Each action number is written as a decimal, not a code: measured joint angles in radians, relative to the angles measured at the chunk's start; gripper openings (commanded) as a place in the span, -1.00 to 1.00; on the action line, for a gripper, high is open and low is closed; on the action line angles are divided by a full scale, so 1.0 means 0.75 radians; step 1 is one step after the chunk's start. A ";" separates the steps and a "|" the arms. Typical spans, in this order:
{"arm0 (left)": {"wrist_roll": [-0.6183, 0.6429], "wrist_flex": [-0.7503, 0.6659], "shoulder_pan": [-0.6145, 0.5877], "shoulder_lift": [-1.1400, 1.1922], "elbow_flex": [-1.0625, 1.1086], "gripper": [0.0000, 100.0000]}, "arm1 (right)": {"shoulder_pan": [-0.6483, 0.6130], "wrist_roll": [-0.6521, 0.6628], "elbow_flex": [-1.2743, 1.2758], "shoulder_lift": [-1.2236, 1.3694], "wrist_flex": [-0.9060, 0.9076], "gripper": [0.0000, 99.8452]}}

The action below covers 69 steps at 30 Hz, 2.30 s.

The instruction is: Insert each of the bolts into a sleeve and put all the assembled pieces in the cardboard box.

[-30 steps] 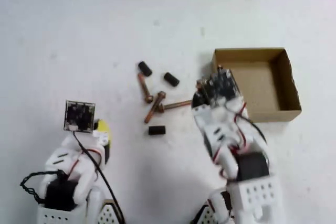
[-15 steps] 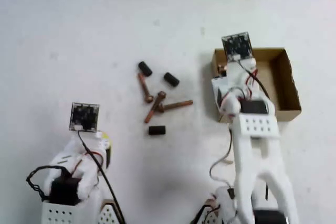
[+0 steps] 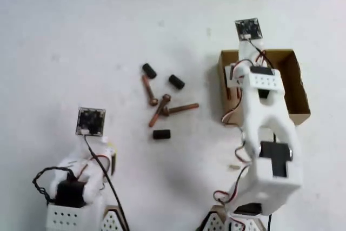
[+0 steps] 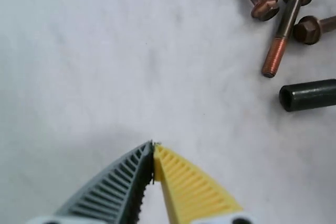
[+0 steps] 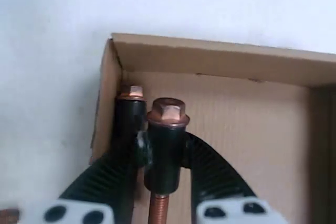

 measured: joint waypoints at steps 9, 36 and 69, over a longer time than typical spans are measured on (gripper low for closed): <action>-0.002 -0.035 0.002 0.006 0.025 -0.95 | 0.006 0.000 -0.158 0.225 0.000 -0.82; -0.010 -0.088 0.002 0.006 0.055 -0.95 | -0.168 0.000 -0.182 -0.139 0.254 -0.53; -0.012 -0.088 0.002 0.006 0.055 -0.95 | -0.485 0.452 -0.182 0.031 0.172 -0.77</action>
